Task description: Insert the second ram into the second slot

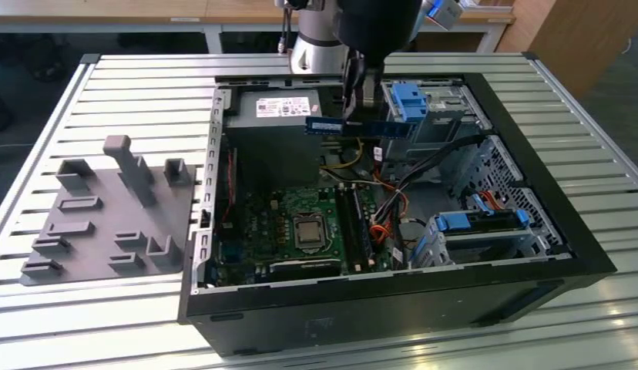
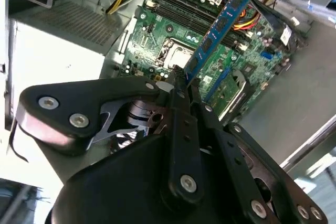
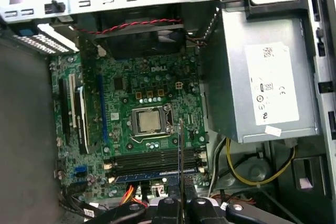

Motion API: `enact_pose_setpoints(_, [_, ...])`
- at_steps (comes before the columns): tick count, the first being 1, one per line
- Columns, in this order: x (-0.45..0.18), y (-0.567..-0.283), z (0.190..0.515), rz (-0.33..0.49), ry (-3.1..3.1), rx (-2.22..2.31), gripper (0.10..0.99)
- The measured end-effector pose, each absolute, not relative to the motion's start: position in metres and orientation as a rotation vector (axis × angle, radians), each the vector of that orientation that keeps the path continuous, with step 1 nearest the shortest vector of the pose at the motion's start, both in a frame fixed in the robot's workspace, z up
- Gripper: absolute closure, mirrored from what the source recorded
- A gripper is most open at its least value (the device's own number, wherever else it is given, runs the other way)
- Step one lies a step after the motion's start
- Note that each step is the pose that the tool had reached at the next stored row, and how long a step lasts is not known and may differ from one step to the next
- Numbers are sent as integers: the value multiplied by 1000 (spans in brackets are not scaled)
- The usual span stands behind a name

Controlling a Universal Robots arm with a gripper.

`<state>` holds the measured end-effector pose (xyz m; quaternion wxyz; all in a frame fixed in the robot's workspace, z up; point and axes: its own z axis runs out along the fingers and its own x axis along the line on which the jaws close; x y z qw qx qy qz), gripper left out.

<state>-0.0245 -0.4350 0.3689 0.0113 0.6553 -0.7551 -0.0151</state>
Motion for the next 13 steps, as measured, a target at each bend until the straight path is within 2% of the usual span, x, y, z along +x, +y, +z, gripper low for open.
enact_pose_setpoints(13, [-25, -435, 365, -39, -2560, 1775, 945])
